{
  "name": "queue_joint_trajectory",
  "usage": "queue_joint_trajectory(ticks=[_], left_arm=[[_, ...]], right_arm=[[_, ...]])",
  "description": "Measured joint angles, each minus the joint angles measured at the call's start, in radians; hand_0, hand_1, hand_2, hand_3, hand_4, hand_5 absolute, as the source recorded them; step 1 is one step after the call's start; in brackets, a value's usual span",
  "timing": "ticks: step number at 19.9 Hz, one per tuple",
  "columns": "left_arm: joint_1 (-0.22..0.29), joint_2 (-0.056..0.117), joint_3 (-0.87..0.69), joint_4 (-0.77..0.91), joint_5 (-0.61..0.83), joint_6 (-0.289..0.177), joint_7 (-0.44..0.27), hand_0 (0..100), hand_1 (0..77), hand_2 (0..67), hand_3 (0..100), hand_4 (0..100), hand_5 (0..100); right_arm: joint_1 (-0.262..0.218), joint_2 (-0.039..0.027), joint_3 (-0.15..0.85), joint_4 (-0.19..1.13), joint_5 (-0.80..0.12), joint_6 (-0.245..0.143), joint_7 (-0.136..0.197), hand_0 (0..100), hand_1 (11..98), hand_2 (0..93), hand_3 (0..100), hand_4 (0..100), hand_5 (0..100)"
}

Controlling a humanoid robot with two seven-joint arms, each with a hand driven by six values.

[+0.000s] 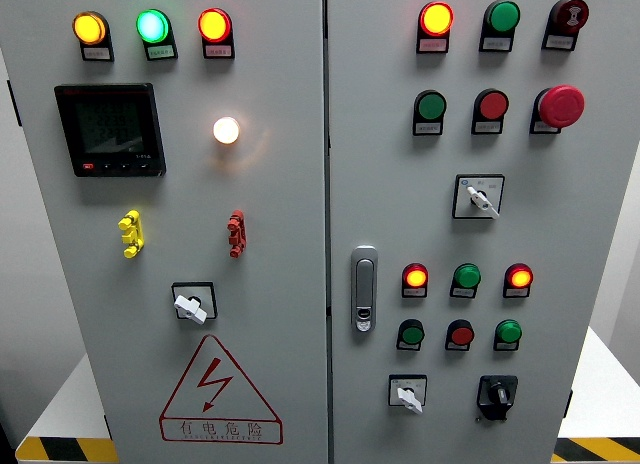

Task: Trip black knob to open circuit

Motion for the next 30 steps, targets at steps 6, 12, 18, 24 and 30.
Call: queue_joint_trajectory(ticks=[6, 12, 18, 24, 30], left_arm=[[0.001, 0.000, 0.000, 0.001, 0.000, 0.000, 0.000, 0, 3.8, 12.7, 21, 7, 2], [0.002, 0.000, -0.001, 0.001, 0.000, 0.000, 0.000, 0, 3.7, 12.7, 21, 7, 2], [0.001, 0.000, 0.001, 0.001, 0.000, 0.000, 0.000, 0, 3.8, 12.7, 21, 7, 2], [0.001, 0.000, 0.000, 0.001, 0.000, 0.000, 0.000, 0, 3.7, 12.7, 21, 7, 2], [0.000, 0.000, 0.000, 0.001, 0.000, 0.000, 0.000, 0, 3.8, 12.7, 21, 7, 2]], right_arm=[[0.000, -0.0068, -0.003, 0.301, -0.014, -0.132, -0.004, 64, 45.6, 4.2, 30, 26, 45], [0.049, -0.0531, -0.002, 0.496, -0.088, -0.232, -0.012, 66, 46.4, 4.9, 34, 31, 53], [0.118, -0.0785, 0.048, 0.563, -0.112, -0.299, -0.019, 67, 46.7, 5.3, 37, 35, 56], [0.176, -0.1017, 0.082, 0.652, -0.124, -0.310, -0.036, 67, 48.5, 5.4, 46, 47, 64], [0.205, -0.1051, 0.090, 0.715, -0.141, -0.309, -0.068, 67, 48.9, 5.2, 58, 59, 74]])
